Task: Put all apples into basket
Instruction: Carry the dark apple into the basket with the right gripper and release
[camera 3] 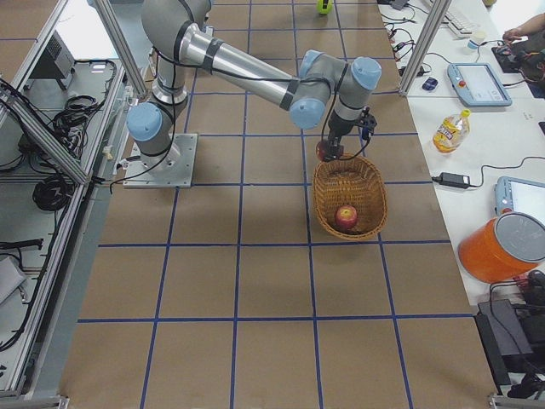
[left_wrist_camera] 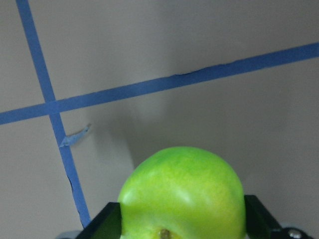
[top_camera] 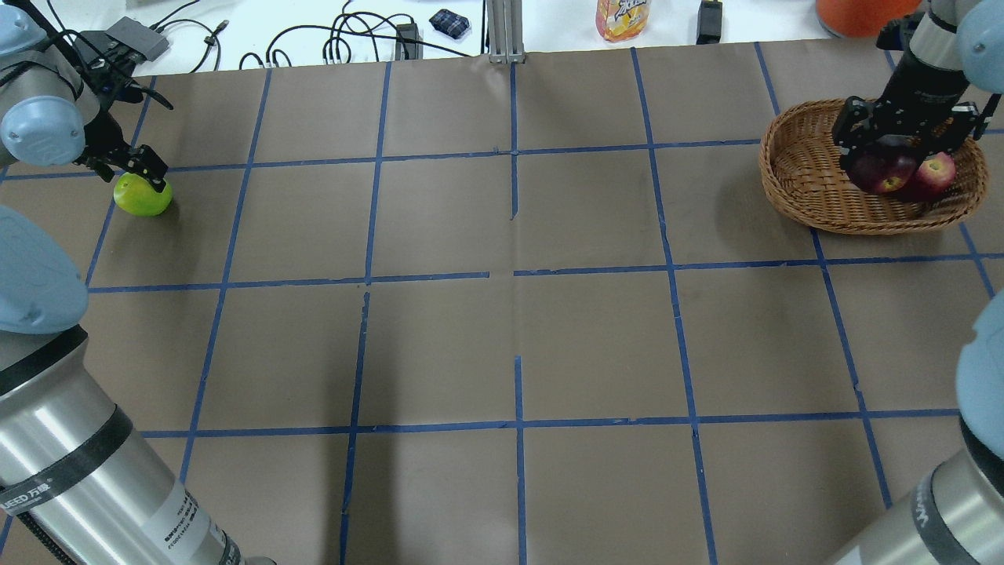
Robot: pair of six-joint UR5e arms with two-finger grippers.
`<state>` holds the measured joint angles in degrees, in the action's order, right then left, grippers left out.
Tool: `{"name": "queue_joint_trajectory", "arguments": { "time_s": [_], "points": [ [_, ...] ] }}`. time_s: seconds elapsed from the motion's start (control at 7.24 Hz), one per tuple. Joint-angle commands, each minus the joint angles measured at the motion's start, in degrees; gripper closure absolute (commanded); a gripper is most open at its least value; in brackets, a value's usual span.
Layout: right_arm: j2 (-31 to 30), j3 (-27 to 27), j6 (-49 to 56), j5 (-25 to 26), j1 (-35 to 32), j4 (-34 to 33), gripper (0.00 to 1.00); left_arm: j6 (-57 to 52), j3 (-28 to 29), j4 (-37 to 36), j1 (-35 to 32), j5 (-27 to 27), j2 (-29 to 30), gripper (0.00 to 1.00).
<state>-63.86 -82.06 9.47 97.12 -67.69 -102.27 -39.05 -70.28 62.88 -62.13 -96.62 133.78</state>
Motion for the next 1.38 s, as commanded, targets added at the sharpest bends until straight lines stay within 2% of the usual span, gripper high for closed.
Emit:
{"name": "queue_joint_trajectory", "arguments": {
  "time_s": [0.0,0.14,0.28,0.41,0.55,0.69,0.83,0.97,1.24],
  "points": [
    [4.9,0.2,2.2,2.1,1.7,-6.2,1.0,0.0,-0.2,0.5,1.7,0.6,0.2,0.0],
    [5.0,0.2,2.3,1.4,1.7,-6.5,1.0,0.0,-0.6,0.5,1.6,1.9,0.4,0.0],
    [5.8,0.4,2.3,1.6,1.7,-8.1,1.0,0.0,-0.6,0.5,1.7,2.7,0.6,0.05],
    [6.6,0.4,1.3,1.5,1.7,-10.0,1.0,0.0,-0.5,0.5,1.6,2.8,0.6,0.19],
    [7.6,1.2,2.0,1.8,1.7,-12.0,1.0,0.0,-0.4,0.5,1.6,2.8,0.5,0.47],
    [8.7,1.7,2.0,2.2,1.7,-12.2,0.96,0.4,-0.3,0.6,1.1,2.8,-0.1,0.79],
    [9.2,2.0,1.2,2.0,1.7,-12.2,0.78,1.7,-0.3,2.1,-0.3,2.7,-1.1,0.83],
    [9.2,2.1,0.8,1.7,1.7,-12.6,0.64,6.4,0.1,7.6,-4.5,2.7,-3.2,0.83],
    [9.6,2.0,1.0,1.5,1.7,-15.7,0.0,19.8,-1.1,12.2,-11.7,3.0,-6.7,0.83]
  ]
}}
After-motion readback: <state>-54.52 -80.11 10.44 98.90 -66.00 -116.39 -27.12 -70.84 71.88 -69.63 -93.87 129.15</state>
